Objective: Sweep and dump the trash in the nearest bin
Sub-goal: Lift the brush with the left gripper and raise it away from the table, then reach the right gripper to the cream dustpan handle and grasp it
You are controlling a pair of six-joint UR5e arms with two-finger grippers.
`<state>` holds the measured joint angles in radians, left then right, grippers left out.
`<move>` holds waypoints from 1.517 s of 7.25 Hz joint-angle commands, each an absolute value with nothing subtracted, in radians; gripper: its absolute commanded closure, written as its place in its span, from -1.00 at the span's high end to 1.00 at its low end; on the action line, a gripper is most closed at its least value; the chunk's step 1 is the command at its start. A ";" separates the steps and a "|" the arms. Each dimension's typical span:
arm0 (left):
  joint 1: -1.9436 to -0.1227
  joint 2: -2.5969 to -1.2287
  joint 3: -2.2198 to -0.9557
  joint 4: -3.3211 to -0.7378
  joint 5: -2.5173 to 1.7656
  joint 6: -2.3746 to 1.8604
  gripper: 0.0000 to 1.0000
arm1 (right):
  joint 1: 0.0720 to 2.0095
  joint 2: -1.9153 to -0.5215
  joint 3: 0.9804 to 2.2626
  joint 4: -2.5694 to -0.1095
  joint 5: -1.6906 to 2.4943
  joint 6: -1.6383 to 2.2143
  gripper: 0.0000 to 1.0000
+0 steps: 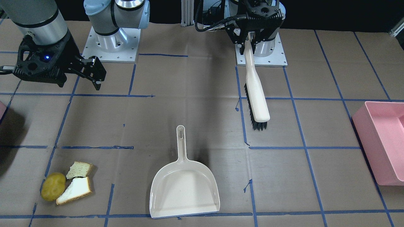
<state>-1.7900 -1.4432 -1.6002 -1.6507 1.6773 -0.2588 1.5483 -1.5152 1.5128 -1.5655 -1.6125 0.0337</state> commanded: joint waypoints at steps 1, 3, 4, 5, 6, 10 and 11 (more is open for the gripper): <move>-1.737 -1.447 -1.597 -1.654 1.648 -0.178 -1.00 | 1.606 -1.462 1.499 -1.597 -1.609 0.080 1.00; -1.662 -1.427 -1.614 -1.674 1.612 -0.106 -1.00 | 1.710 -1.364 1.456 -1.660 -1.609 0.190 1.00; -1.651 -1.427 -1.620 -1.674 1.577 -0.106 -1.00 | 1.777 -1.309 1.421 -1.661 -1.611 0.242 1.00; -1.651 -1.427 -1.620 -1.674 1.578 -0.106 -1.00 | 1.825 -1.252 1.383 -1.661 -1.609 0.279 1.00; -1.651 -1.424 -1.620 -1.684 1.583 -0.106 -1.00 | 1.859 -1.203 1.358 -1.670 -1.609 0.282 1.00; -1.651 -1.434 -1.617 -1.689 1.580 -0.104 -1.00 | 1.919 -1.056 1.354 -1.807 -1.605 0.337 1.00; -1.651 -1.431 -1.620 -1.687 1.588 -0.104 -1.00 | 1.942 -1.033 1.358 -1.815 -1.598 0.356 1.00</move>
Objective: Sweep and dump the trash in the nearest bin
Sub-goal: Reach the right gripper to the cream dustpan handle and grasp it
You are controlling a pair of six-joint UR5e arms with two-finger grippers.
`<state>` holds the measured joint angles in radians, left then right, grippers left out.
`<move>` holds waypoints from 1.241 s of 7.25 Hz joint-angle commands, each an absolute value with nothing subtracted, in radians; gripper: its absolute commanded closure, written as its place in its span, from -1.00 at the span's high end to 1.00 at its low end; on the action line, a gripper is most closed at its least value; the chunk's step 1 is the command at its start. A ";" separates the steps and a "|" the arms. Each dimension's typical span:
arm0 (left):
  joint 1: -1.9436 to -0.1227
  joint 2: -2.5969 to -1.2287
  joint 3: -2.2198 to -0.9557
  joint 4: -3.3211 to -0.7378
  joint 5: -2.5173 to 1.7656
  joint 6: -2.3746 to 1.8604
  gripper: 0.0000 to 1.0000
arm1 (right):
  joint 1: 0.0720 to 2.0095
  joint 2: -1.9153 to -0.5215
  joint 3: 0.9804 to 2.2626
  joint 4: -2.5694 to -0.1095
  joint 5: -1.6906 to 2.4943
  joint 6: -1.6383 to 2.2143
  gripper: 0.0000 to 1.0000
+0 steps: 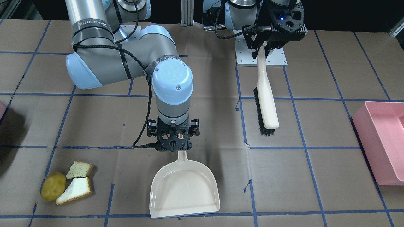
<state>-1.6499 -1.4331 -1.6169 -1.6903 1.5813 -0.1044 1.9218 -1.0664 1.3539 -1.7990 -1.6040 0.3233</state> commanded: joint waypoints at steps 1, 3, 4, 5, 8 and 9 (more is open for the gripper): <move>-1.651 -1.434 -1.620 -1.687 1.586 -0.104 -1.00 | 1.959 -1.000 1.361 -1.859 -1.600 0.357 1.00; -1.651 -1.434 -1.620 -1.687 1.578 -0.104 -1.00 | 1.968 -0.953 1.364 -1.911 -1.601 0.357 1.00; -1.651 -1.433 -1.620 -1.687 1.580 -0.103 -1.00 | 1.957 -0.966 1.388 -1.914 -1.601 0.342 0.99; -1.651 -1.436 -1.620 -1.692 1.578 -0.104 -1.00 | 1.950 -0.977 1.434 -1.983 -1.601 0.325 0.99; -1.651 -1.437 -1.620 -1.690 1.577 -0.104 -1.00 | 1.944 -0.997 1.462 -2.025 -1.606 0.337 1.00; -1.652 -1.439 -1.620 -1.690 1.575 -0.104 -1.00 | 1.944 -0.997 1.460 -2.023 -1.605 0.337 0.99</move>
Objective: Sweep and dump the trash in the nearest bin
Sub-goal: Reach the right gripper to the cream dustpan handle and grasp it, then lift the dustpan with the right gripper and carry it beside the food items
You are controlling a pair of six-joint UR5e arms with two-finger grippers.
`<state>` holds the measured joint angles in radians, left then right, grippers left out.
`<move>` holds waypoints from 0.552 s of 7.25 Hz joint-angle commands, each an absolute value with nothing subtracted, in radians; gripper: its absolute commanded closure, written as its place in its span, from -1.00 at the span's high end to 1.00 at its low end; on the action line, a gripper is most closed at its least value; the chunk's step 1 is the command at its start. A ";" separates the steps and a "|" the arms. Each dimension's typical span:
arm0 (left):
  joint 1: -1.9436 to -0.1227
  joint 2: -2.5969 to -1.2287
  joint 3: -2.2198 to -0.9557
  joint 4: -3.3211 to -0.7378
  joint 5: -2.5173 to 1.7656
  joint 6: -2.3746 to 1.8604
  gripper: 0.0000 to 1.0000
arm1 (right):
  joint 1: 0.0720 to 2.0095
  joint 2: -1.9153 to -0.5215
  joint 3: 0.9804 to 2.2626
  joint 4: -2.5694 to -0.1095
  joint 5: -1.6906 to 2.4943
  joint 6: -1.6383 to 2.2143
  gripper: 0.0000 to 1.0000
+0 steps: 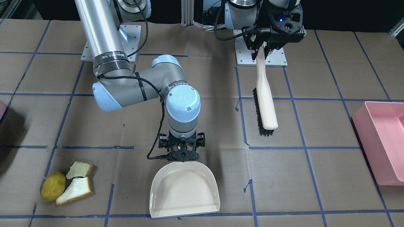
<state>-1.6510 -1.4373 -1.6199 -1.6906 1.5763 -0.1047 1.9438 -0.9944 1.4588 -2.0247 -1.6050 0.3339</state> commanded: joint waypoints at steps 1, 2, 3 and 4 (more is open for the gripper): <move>-1.651 -1.439 -1.620 -1.690 1.575 -0.106 -1.00 | 1.947 -0.996 1.460 -2.023 -1.605 0.336 0.99; -1.652 -1.440 -1.620 -1.690 1.575 -0.106 -1.00 | 1.947 -0.994 1.460 -2.025 -1.603 0.336 0.83; -1.651 -1.440 -1.621 -1.690 1.577 -0.106 -1.00 | 1.950 -0.991 1.459 -2.025 -1.603 0.336 0.76; -1.652 -1.440 -1.621 -1.690 1.577 -0.104 -1.00 | 1.950 -0.989 1.459 -2.025 -1.605 0.334 0.70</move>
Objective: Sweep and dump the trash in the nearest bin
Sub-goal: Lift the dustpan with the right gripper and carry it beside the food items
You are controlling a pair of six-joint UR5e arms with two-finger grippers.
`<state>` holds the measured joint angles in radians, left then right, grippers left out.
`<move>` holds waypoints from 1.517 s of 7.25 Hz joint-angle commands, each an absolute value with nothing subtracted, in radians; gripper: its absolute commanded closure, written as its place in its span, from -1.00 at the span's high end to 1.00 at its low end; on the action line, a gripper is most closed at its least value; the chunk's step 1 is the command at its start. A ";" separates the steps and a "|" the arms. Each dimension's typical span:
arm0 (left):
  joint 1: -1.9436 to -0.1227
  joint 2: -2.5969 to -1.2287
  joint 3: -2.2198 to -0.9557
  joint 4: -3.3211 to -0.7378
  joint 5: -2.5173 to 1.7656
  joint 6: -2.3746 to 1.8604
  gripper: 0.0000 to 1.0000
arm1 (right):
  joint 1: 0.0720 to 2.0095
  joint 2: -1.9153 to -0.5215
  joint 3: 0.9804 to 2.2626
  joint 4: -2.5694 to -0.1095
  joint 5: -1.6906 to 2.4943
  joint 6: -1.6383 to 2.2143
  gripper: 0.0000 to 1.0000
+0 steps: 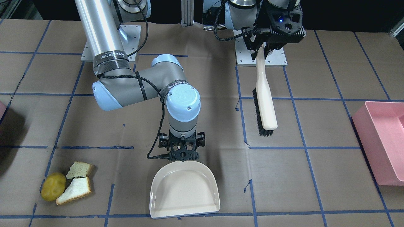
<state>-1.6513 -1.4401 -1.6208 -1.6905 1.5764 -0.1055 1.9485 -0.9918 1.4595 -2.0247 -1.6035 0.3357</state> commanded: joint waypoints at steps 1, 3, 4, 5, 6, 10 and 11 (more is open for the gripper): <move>-1.652 -1.440 -1.621 -1.690 1.577 -0.104 -1.00 | 1.950 -0.989 1.459 -2.025 -1.605 0.336 0.28; -1.652 -1.440 -1.621 -1.690 1.577 -0.104 -1.00 | 1.945 -0.994 1.457 -2.025 -1.605 0.336 -0.34; -1.652 -1.440 -1.621 -1.690 1.577 -0.104 -1.00 | 1.945 -0.994 1.457 -2.025 -1.606 0.336 -0.39; -1.652 -1.440 -1.621 -1.690 1.577 -0.104 -1.00 | 1.947 -0.994 1.457 -2.026 -1.608 0.336 -0.47; -1.652 -1.440 -1.621 -1.689 1.575 -0.104 -1.00 | 1.944 -0.996 1.453 -2.025 -1.608 0.336 -0.83; -1.652 -1.440 -1.620 -1.689 1.575 -0.104 -1.00 | 1.927 -1.040 1.369 -1.935 -1.621 0.334 -0.93; -1.652 -1.440 -1.620 -1.689 1.575 -0.106 -1.00 | 1.915 -1.063 1.350 -1.887 -1.621 0.331 -0.96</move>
